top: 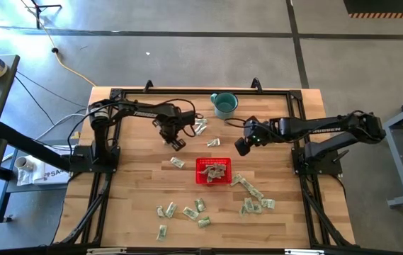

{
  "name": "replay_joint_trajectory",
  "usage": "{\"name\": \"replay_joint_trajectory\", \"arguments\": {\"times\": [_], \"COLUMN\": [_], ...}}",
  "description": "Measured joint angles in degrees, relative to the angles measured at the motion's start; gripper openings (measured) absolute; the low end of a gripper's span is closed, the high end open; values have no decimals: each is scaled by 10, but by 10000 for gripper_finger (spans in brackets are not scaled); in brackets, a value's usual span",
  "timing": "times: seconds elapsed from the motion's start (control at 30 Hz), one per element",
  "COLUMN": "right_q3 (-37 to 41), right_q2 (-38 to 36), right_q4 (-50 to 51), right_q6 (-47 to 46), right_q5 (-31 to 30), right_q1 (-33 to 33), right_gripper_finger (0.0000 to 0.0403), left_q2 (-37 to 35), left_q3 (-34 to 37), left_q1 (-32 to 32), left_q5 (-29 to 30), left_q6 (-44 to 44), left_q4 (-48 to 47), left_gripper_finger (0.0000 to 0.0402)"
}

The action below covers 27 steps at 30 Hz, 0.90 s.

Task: Pick and place Stevia / Truvia into bins
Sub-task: Put the green stevia packet into the red bin

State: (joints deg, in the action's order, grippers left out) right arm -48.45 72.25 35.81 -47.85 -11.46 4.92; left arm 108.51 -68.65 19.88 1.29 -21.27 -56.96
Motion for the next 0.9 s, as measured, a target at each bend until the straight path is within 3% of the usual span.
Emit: {"name": "replay_joint_trajectory", "arguments": {"times": [0.13,0.27,0.37,0.53,0.67,0.9], "right_q3": [0,0,0,0,0,2], "right_q2": [0,0,0,0,0,0], "right_q4": [5,19,35,77,105,135], "right_q6": [12,31,55,112,161,247], "right_q5": [5,28,49,79,92,129], "right_q1": [0,4,13,37,53,75], "right_gripper_finger": [342,342,342,342,342,342], "left_q2": [-31,-84,-139,-194,-185,-115], "left_q3": [0,0,0,-1,-1,0], "left_q1": [-5,-15,-37,-85,-124,-195], "left_q5": [-1,-44,-98,-180,-203,-227], "left_q6": [3,4,38,60,40,7], "left_q4": [-15,1,59,199,280,400], "left_gripper_finger": [40,46,20,28,46,41]}}
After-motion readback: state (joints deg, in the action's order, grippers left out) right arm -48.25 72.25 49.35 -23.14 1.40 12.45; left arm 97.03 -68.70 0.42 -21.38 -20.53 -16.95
